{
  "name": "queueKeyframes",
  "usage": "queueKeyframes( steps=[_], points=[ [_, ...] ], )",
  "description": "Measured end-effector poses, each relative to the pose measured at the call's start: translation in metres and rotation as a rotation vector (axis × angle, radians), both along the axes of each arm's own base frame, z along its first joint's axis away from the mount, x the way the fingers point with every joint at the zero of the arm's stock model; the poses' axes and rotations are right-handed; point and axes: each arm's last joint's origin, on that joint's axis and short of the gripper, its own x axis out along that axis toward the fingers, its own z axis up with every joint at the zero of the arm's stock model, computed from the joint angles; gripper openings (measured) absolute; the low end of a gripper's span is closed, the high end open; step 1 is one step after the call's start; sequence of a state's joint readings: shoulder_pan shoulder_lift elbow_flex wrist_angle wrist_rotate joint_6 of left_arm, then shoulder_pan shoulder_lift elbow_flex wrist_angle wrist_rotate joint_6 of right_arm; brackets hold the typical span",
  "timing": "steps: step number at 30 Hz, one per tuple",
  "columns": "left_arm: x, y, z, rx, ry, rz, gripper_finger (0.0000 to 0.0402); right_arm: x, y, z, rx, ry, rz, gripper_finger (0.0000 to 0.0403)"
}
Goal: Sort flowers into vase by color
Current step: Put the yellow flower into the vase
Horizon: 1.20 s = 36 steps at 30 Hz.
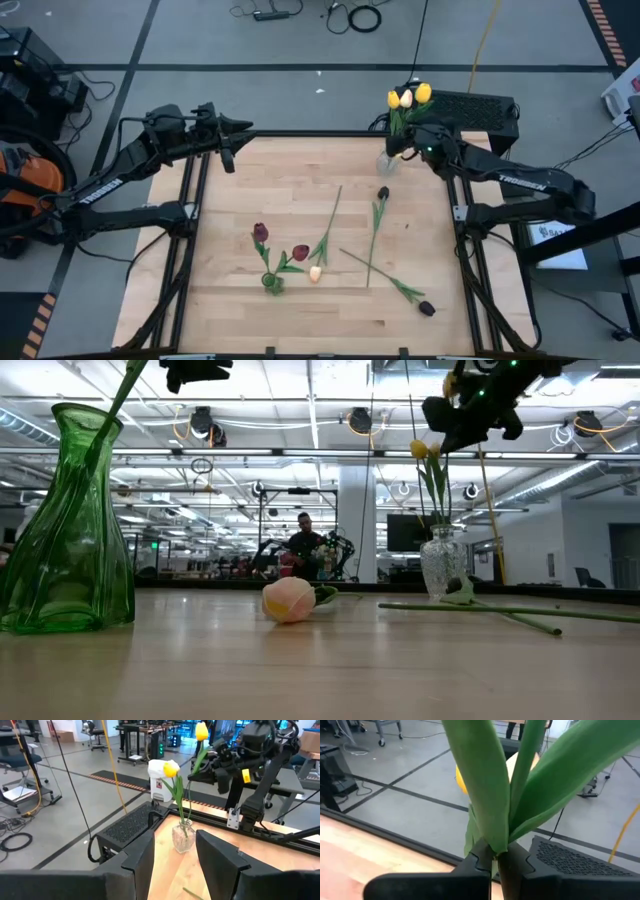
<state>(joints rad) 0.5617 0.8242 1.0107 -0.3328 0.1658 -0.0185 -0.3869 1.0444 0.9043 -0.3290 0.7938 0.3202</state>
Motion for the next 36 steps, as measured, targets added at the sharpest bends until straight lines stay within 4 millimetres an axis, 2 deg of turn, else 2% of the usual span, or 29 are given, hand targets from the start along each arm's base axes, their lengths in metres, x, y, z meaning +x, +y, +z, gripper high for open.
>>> queueKeyframes(
  steps=[4, 17, 29, 36],
  points=[
    [0.0, 0.0, 0.0, -0.001, 0.002, 0.0, 0.0152, 0.009, -0.006, -0.007, 0.009, 0.023, 0.004, 0.0004],
    [0.0, 0.0, -0.002, -0.014, 0.019, 0.0, 0.0152, 0.041, -0.02, -0.05, 0.113, 0.098, -0.055, 0.0004],
    [0.0, 0.0, -0.002, -0.014, 0.018, 0.0, 0.0152, 0.051, -0.026, -0.075, 0.166, 0.123, -0.126, 0.0014],
    [0.0, 0.0, -0.002, -0.016, 0.02, 0.0, 0.0152, 0.052, -0.026, -0.077, 0.18, 0.113, -0.13, 0.0034]
  ],
)
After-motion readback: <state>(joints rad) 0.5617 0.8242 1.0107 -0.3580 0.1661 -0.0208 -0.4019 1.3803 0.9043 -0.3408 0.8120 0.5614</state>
